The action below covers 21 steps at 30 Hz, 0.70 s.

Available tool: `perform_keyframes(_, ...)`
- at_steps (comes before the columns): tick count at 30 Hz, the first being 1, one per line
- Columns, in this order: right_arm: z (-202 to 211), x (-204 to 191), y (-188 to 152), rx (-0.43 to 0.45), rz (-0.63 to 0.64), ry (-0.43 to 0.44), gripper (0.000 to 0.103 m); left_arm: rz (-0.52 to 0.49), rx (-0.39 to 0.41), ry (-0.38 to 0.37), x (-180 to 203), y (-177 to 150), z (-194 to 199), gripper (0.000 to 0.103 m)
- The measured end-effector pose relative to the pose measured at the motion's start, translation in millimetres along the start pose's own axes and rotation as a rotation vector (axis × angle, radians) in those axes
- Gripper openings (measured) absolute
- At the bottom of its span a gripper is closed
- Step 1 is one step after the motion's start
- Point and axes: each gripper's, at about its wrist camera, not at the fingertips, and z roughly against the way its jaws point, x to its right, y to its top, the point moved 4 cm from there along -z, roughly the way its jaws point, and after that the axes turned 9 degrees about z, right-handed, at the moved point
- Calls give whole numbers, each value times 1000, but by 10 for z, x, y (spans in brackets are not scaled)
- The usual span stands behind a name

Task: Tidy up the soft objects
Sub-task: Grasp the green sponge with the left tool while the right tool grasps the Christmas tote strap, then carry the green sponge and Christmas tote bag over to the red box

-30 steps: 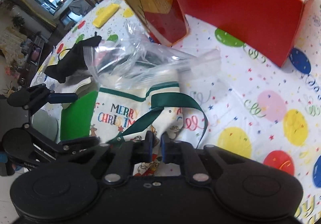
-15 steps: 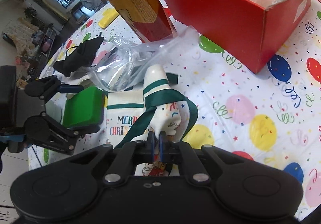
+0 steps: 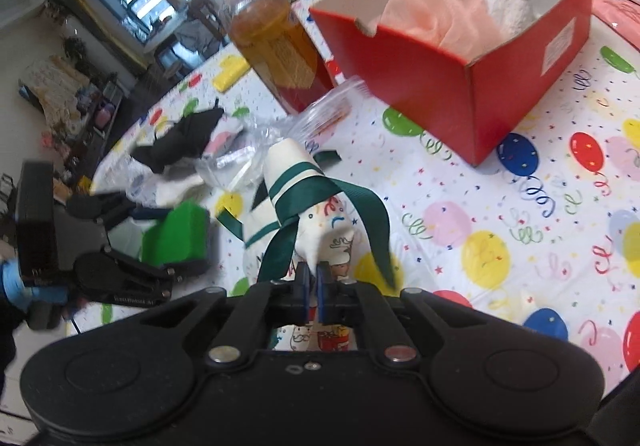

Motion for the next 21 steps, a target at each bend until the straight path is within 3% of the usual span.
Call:
perform_keyframes(12, 549, 31, 83, 120, 17, -17, 2, 289, 108, 9, 40, -67, 530, 80)
perform_keyframes(16, 759, 69, 176, 171, 26, -23, 2, 377, 141, -22, 72, -15, 713, 80)
perform_keyframes(21, 959, 153, 354, 226, 29, -25, 2, 376, 191, -19, 212, 172, 956, 80)
